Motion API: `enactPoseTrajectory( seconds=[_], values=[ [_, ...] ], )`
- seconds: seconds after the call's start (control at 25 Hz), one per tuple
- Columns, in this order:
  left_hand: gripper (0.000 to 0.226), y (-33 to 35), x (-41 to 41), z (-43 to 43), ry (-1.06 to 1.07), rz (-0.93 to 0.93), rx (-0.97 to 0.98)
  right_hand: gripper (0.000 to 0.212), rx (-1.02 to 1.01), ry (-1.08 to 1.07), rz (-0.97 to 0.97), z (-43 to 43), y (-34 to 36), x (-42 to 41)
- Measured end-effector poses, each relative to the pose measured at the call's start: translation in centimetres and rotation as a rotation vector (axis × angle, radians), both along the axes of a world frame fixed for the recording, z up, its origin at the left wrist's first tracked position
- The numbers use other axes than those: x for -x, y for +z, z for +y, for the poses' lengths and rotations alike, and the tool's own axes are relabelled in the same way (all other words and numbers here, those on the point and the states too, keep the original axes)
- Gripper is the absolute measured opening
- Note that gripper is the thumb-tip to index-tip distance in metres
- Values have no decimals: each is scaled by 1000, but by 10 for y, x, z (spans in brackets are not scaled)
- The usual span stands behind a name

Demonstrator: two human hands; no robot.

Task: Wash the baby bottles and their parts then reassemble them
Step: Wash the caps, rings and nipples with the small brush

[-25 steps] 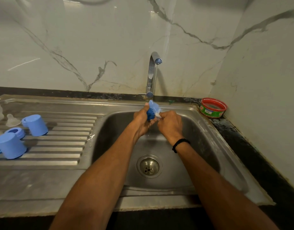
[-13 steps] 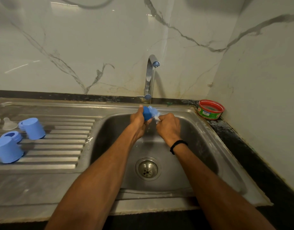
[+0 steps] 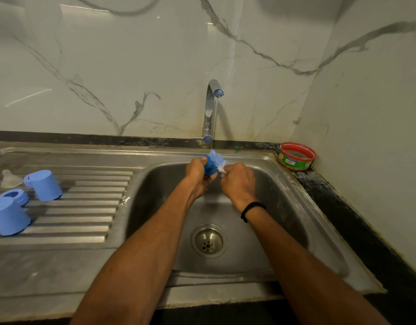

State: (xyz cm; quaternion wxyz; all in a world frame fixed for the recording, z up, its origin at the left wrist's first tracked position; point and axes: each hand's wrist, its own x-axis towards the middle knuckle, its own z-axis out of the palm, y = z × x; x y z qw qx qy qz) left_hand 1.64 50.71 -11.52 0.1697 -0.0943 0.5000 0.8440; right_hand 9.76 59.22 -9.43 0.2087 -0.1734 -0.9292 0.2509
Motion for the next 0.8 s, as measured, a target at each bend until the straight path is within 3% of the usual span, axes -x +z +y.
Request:
enactPoseTrajectory(
  seconds=[0.44, 0.64, 0.8],
  values=[
    [40, 6, -3, 3, 43, -23, -94, 22, 51, 14, 45, -6, 0, -1],
    [34, -7, 10, -22, 197, -75, -160, 19, 31, 89, -13, -12, 1, -1],
    [43, -4, -1, -15, 18, -158, -192, 24, 91, -57, 16, 0, -1, -2]
  ],
)
